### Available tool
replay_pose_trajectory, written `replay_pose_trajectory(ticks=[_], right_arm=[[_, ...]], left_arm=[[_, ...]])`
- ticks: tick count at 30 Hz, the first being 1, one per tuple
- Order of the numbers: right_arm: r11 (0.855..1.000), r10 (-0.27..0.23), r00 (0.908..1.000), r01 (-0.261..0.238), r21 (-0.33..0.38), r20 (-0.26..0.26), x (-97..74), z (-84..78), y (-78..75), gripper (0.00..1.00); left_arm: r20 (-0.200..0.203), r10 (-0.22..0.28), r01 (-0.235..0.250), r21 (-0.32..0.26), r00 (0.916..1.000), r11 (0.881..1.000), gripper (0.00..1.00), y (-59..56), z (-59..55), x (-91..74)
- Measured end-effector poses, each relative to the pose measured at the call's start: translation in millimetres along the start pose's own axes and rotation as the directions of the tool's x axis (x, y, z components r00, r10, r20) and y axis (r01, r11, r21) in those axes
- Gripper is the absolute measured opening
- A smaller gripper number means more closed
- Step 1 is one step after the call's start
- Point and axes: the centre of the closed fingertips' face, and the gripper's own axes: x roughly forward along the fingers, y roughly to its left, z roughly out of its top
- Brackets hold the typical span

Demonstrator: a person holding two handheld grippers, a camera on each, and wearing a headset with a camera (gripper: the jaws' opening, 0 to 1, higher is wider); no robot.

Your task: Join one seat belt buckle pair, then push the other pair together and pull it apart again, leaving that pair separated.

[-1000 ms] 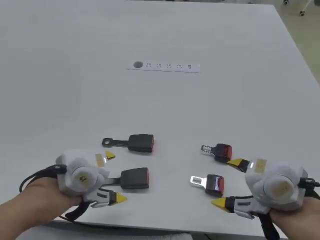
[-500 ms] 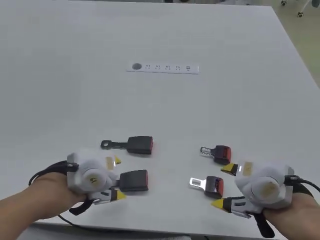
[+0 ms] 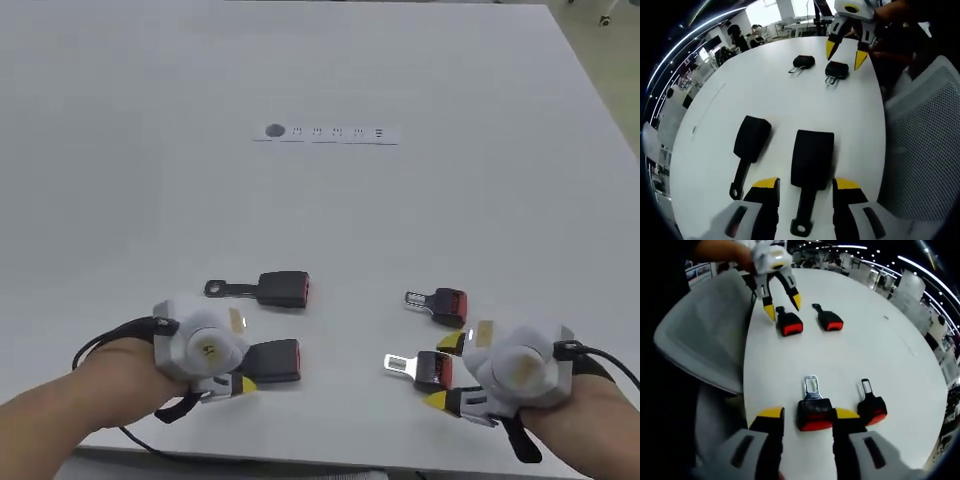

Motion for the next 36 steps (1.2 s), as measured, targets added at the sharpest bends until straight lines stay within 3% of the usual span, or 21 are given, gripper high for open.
replay_pose_trajectory(ticks=[11,20,24,36], right_arm=[[1.0,-0.021,0.9997,0.021,0.001,-0.01,4.3,-9.4,-13.1,0.39],[1.0,0.014,0.9997,-0.014,-0.01,-0.019,11.8,-12.5,-13.6,0.37],[0.999,0.038,0.9987,-0.039,-0.038,-0.033,16.0,-14.2,-9.0,0.36],[0.994,0.087,0.9952,-0.09,-0.067,-0.045,18.4,-15.9,-9.9,0.34]], left_arm=[[-0.031,-0.031,0.032,0.023,0.999,0.999,0.4,-4.1,-4.4,8.7],[-0.045,-0.048,0.051,0.051,0.9978,0.997,0.36,-0.7,-3.4,10.0],[-0.054,-0.081,0.086,0.1,0.9952,0.991,0.34,-3.4,-2.0,10.7],[-0.094,-0.141,0.155,0.175,0.9856,0.972,0.32,-5.5,-3.0,11.0]])
